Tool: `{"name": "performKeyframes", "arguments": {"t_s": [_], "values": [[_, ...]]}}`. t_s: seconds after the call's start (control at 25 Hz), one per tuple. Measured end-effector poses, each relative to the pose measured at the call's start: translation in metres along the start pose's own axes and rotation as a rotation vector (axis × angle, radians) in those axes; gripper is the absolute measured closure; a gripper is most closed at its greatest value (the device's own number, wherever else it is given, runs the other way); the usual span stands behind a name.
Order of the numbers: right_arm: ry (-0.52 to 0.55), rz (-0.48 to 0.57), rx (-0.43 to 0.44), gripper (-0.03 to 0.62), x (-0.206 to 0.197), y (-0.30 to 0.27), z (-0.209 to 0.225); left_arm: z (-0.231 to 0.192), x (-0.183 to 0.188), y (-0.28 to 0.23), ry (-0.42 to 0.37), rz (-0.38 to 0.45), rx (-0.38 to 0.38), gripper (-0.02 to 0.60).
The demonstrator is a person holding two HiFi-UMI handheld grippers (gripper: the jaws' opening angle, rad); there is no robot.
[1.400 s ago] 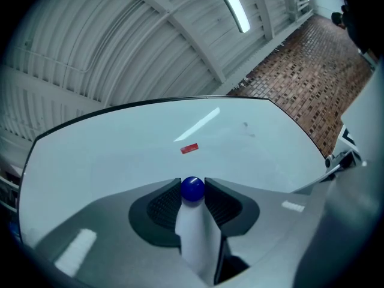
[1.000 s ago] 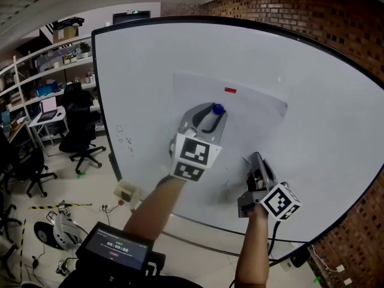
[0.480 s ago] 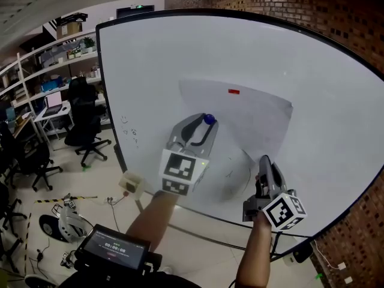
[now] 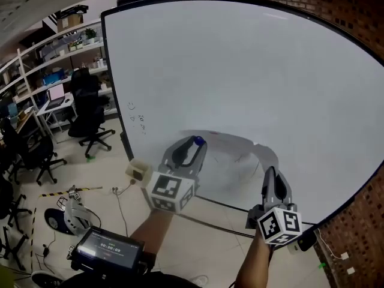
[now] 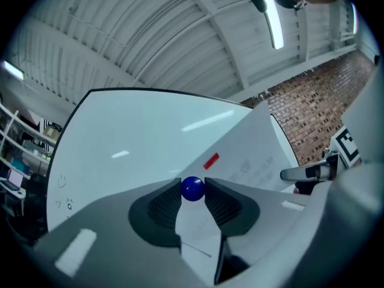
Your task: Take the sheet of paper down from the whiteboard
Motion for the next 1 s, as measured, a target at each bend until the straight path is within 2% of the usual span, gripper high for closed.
{"name": "performKeyframes", "arguments": {"t_s": [0.28,0.56,0.76,1.0], "values": [[0.065,-0.079,-0.147,0.582,-0.035,0.033,-0.048,-0.027,-0.034,0.054,0.07,-0.076,-0.068,0.459],[0.202,-0.203,-0.298,0.582,-0.068,0.063,-0.111,-0.049,-0.064,0.113,0.11,-0.149,-0.143,0.459],[0.22,-0.244,-0.347,0.58,-0.074,0.083,-0.134,-0.036,-0.066,0.143,0.116,-0.162,-0.204,0.459],[0.229,-0.252,-0.35,0.582,-0.07,0.1,-0.147,-0.023,-0.06,0.164,0.118,-0.168,-0.209,0.459]]}}
Point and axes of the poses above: the fingertips, and each gripper's own axes: y backward along the fingers, z to its right, x out of its top, the point moved 4 cm from there along y, backward along the fingers, and after that the axes turned 14 degrees about x, right-handed, at the moved point
